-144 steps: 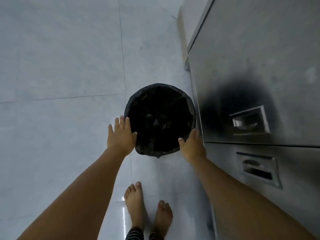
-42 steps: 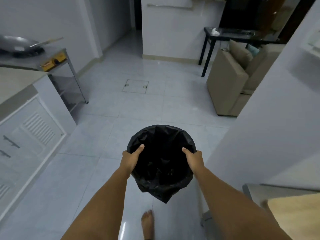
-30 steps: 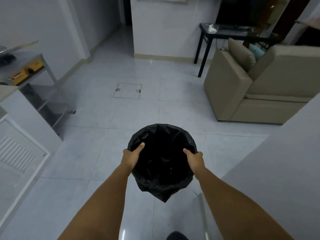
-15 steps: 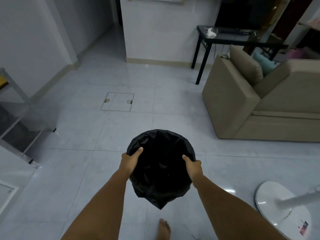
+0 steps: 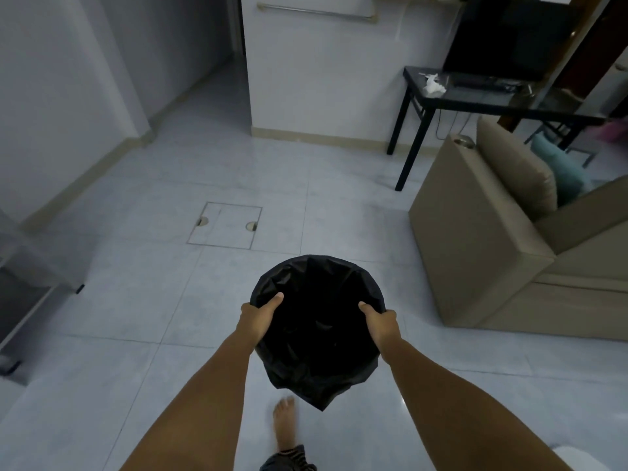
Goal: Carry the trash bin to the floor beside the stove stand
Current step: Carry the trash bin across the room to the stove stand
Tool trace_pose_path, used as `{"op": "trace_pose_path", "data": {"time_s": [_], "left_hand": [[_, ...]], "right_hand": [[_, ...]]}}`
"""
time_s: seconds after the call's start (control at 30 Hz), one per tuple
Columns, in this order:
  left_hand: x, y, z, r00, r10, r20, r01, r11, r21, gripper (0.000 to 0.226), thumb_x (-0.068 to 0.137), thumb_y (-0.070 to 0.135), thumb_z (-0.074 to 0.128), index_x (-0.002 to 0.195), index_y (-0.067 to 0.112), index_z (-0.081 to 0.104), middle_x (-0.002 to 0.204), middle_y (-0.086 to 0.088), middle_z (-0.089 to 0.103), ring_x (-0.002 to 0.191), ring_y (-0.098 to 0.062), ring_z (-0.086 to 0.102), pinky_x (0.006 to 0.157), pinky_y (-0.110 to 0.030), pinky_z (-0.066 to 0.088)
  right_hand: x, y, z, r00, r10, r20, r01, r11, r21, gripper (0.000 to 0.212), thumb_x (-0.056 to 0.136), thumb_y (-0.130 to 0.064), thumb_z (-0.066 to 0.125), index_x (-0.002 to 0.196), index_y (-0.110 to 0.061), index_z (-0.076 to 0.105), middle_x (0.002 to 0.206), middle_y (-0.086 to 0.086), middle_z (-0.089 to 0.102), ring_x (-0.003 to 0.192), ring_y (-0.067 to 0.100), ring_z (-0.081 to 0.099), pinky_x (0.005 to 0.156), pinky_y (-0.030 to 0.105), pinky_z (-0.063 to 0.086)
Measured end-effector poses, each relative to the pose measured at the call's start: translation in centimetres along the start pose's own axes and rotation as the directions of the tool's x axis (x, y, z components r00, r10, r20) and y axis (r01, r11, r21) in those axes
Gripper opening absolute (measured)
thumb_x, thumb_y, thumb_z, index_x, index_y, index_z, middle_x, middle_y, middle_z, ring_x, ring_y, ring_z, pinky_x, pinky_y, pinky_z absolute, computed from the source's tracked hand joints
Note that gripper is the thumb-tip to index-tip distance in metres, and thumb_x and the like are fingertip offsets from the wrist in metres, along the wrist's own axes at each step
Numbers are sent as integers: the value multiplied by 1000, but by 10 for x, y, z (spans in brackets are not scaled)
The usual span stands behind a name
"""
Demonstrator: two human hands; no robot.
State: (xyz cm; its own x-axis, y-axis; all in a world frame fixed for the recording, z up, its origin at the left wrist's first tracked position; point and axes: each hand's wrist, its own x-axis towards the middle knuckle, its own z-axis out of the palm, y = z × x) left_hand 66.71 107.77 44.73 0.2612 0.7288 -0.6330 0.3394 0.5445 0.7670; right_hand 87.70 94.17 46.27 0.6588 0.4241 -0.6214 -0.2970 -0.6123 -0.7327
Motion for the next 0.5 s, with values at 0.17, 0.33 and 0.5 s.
{"op": "trace_pose_path", "data": {"time_s": [0.17,0.33,0.5], "left_hand": [[80,65,11,1000,-11,-13,10,1000,-13,106,76,65,69,152,2,29,147,-20,47,132,-39,49,110,-49,40],[152,132,26,1000,-20,-10,20,1000,-11,103,77,63,68,152,3,29,147,-19,47,132,-40,49,110,-50,40],[219,191,43,1000,-16,0,16,999,-35,108,70,67,70,151,4,33,145,-19,51,129,-40,52,109,-50,42]], "right_hand": [[70,-67,23,1000,23,-4,-23,1000,-6,81,90,-45,61,148,-2,26,145,23,45,129,42,48,107,51,41],[138,-137,40,1000,11,-16,-11,1000,-21,78,89,-45,61,146,-2,29,143,23,47,128,42,50,106,51,42],[208,-202,50,999,-19,-26,19,1000,-8,77,88,-44,63,145,-1,33,142,22,49,127,41,51,104,48,42]]}}
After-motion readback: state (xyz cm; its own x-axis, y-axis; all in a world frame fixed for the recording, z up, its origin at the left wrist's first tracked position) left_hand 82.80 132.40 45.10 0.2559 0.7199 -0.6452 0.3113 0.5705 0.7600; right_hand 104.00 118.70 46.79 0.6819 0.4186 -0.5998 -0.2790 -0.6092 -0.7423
